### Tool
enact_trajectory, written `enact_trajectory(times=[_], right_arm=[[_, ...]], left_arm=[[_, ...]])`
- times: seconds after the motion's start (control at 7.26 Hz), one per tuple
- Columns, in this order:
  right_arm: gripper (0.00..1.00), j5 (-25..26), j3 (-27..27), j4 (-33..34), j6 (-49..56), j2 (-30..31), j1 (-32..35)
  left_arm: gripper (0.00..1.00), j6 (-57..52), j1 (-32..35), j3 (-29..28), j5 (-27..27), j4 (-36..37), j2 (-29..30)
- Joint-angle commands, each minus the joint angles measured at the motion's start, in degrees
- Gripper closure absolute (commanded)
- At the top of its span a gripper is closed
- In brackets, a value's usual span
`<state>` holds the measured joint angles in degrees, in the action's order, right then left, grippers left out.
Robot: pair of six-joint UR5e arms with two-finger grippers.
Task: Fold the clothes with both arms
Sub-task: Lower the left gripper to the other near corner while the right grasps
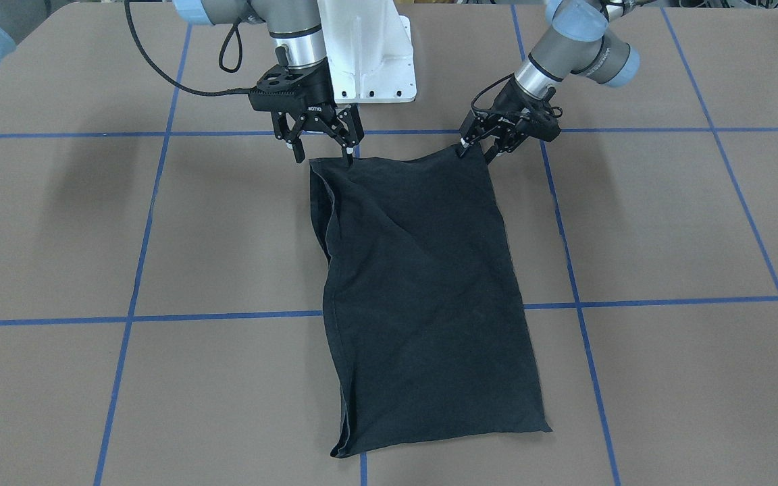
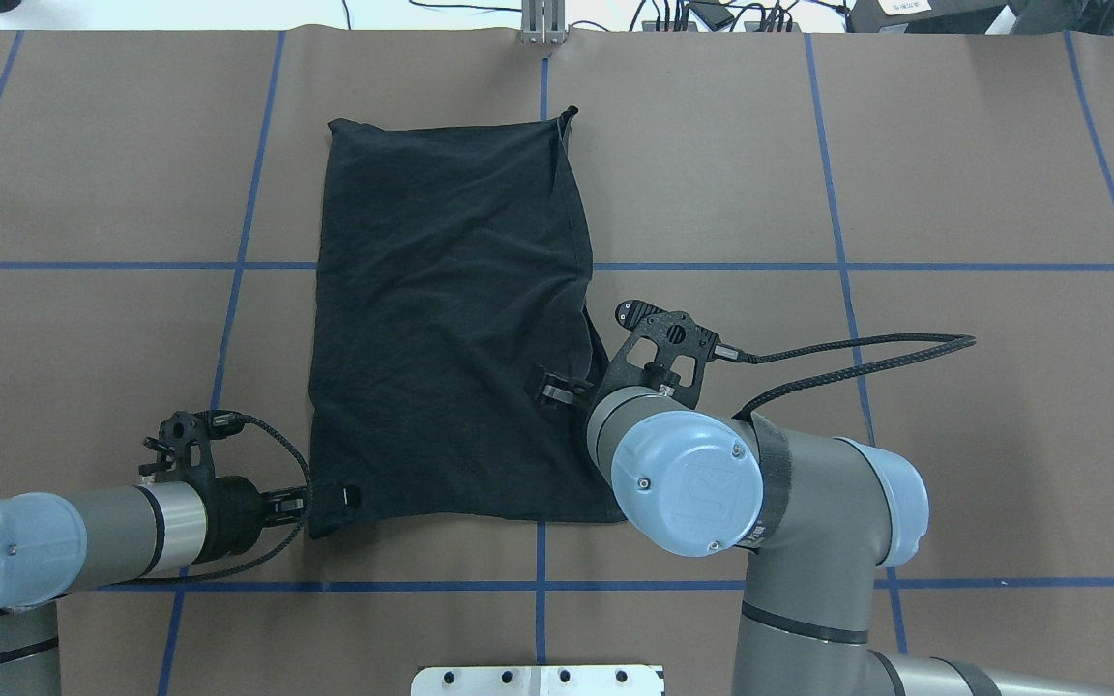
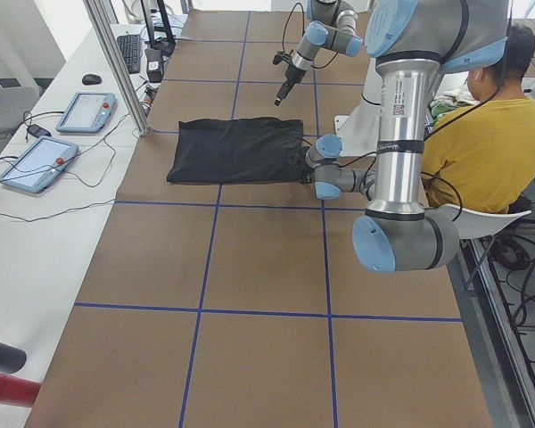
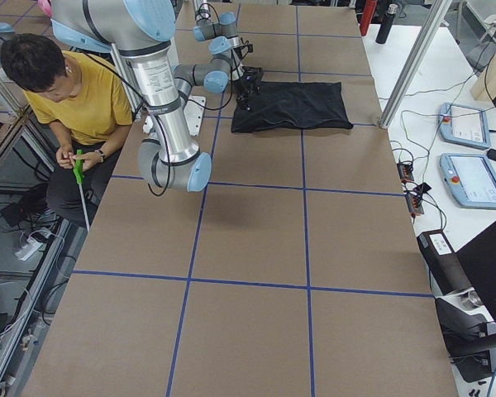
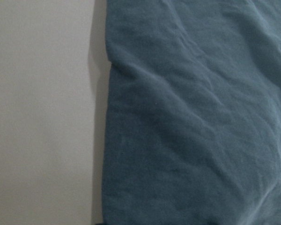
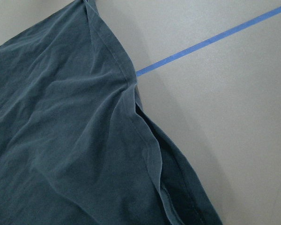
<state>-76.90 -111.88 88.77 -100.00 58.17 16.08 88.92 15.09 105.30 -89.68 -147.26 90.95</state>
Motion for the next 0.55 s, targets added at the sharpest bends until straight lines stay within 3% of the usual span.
enact_trajectory(times=[0.0,0.41], right_arm=[[0.00,0.0,0.0,0.0,0.0,-0.1,-0.1],[0.01,1.2,0.3,0.1,-4.5,-1.0,-1.8]], left_arm=[[1.00,0.1,-0.1,0.1,0.0,0.0,-0.1],[1.00,0.2,-0.1,0.2,0.0,0.0,-0.1]])
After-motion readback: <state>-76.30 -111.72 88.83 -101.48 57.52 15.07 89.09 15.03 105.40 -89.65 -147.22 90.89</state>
